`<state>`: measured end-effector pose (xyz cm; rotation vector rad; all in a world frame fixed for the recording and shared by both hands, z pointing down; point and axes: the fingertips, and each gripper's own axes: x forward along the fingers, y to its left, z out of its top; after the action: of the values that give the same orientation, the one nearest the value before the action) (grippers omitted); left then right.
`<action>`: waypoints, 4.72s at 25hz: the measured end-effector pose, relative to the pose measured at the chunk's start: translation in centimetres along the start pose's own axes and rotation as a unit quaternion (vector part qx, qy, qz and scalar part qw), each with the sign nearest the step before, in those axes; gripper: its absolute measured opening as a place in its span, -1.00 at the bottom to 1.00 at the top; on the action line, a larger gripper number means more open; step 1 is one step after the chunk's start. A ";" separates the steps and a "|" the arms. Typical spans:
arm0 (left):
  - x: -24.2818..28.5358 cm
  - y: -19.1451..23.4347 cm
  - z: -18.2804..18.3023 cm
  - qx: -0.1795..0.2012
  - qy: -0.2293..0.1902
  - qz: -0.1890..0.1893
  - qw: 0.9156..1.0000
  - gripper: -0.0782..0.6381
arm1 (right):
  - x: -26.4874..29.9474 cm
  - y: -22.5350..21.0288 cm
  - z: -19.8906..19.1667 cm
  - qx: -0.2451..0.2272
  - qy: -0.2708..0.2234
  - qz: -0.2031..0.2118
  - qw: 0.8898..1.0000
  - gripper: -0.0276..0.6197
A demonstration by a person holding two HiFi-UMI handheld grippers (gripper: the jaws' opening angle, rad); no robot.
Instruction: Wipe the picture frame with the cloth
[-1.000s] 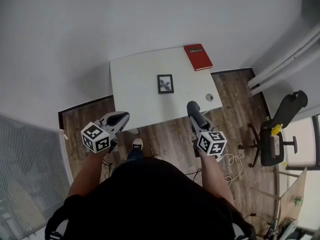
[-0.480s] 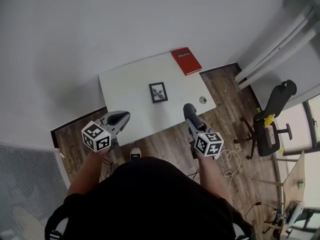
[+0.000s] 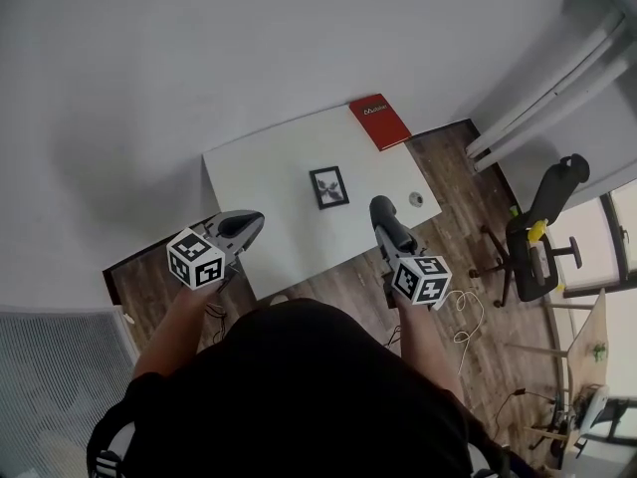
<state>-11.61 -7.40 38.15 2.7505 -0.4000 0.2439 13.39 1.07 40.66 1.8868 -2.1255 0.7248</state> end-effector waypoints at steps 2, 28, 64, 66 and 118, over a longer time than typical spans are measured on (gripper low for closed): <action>-0.1 1.2 0.0 0.002 0.002 -0.009 1.000 -0.75 | 0.7 0.5 0.1 0.000 0.001 -0.007 1.000 -0.57; 1.4 5.7 -1.2 -0.003 0.028 -0.016 0.999 -0.75 | 6.0 -0.9 1.3 0.010 0.016 -0.010 1.000 -0.57; 14.0 12.2 -5.8 -0.062 0.085 0.120 0.987 -0.75 | 23.7 -11.7 0.7 -0.100 0.154 0.110 0.977 -0.57; 14.6 12.6 -6.8 -0.069 0.091 0.124 0.986 -0.75 | 24.7 -11.7 -0.2 -0.118 0.166 0.114 0.972 -0.57; 30.9 13.6 -30.6 0.050 0.322 0.089 0.941 -0.04 | 38.4 -8.0 -13.8 -0.403 0.255 0.210 0.854 -0.58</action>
<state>9.85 -16.07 77.37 2.5296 -0.4539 1.1922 12.79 -26.12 72.11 0.7078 -2.0065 0.2560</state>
